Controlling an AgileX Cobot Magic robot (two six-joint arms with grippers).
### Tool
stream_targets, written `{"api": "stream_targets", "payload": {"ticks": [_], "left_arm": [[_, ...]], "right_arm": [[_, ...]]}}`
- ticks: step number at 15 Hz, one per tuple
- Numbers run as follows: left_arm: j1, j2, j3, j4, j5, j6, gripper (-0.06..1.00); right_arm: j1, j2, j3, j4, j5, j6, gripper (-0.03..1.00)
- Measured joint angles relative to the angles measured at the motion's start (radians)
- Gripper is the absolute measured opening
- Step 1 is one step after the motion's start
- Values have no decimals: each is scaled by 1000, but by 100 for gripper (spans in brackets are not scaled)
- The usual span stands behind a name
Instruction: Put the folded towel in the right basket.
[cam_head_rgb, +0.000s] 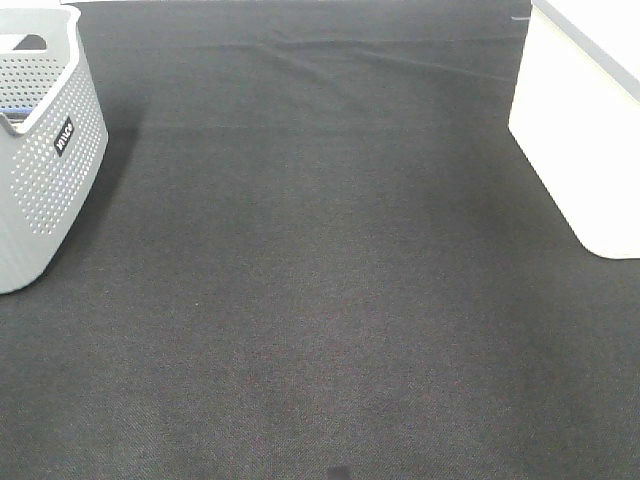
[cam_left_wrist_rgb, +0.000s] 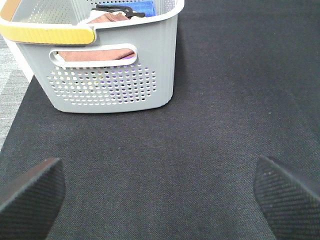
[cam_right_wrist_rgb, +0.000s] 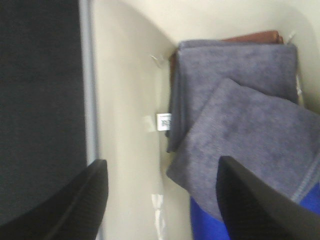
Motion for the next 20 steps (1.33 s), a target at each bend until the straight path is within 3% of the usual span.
{"api": "stream_targets", "payload": {"ticks": [3, 7, 13, 18, 20], "left_arm": [[0, 0, 0, 0, 0, 0, 97], [0, 0, 0, 0, 0, 0, 97], [0, 0, 0, 0, 0, 0, 97], [0, 0, 0, 0, 0, 0, 97], [0, 0, 0, 0, 0, 0, 97]], "right_arm": [[95, -83, 61, -35, -1, 19, 60], [169, -250, 281, -83, -1, 47, 60], [169, -640, 844, -255, -3, 116, 60], [169, -1045, 1321, -264, -4, 117, 60], [169, -1123, 1390, -264, -4, 117, 60]]}}
